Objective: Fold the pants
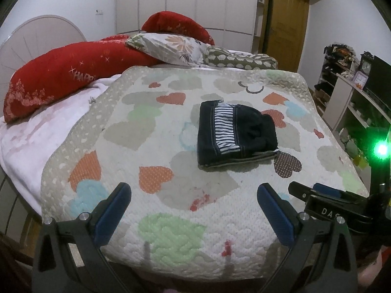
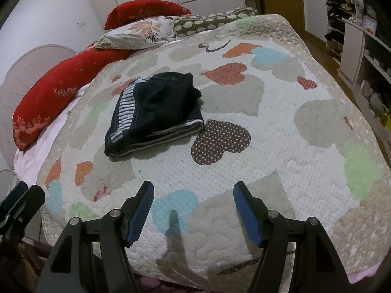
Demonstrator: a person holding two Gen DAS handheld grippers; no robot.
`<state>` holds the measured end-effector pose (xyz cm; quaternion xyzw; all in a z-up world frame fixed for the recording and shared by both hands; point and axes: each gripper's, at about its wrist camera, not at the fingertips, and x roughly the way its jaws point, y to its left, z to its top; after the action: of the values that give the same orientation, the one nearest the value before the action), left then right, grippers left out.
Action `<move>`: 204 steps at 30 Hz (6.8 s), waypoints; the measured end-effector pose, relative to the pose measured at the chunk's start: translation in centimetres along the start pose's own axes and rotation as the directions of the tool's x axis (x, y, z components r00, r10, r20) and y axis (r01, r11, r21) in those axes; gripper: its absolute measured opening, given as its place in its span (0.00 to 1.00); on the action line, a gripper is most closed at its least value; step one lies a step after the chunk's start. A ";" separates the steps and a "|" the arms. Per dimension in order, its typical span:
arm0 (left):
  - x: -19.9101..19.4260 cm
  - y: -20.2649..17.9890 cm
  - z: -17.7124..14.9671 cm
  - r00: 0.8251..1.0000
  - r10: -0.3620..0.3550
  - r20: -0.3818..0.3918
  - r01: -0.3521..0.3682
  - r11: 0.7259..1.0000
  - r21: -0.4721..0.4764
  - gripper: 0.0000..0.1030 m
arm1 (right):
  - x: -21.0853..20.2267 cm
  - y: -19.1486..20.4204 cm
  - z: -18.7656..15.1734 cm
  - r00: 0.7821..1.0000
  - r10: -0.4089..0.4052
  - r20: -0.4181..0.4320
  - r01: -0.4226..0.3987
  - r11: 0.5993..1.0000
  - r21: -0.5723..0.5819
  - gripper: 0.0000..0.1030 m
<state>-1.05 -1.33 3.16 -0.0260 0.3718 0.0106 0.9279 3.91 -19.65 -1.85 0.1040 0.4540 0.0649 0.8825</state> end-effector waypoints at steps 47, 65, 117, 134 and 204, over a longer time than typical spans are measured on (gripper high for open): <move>23.1 3.6 12.5 0.793 -0.588 -0.159 0.543 0.800 -0.255 0.36 | 15.0 -0.8 15.9 0.886 0.461 -0.043 -0.431 0.856 0.286 0.43; 23.4 9.8 12.8 0.880 -0.468 -0.087 0.389 0.812 -0.434 0.60 | 16.0 0.1 18.8 0.957 0.291 0.000 -0.277 0.911 0.305 0.60; 22.6 3.3 8.7 0.869 -0.480 -0.123 0.444 0.864 -0.238 0.61 | 13.9 8.1 25.6 0.996 0.041 -0.076 -0.054 0.982 -0.179 0.06; 19.6 4.5 8.9 0.875 -0.468 -0.125 0.428 0.867 -0.255 0.79 | 10.4 0.6 17.3 0.996 0.078 -0.033 -0.074 0.991 0.114 0.61; 10.1 -0.7 1.2 0.983 -0.064 -0.173 0.055 0.997 -0.059 0.91 | 5.1 2.0 2.0 0.992 -0.101 0.081 0.114 0.979 -0.172 0.73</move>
<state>7.12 -1.98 -2.90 -0.0628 0.4503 -0.0095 0.8906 8.39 -16.92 -4.24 0.0032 0.4193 0.0530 0.9063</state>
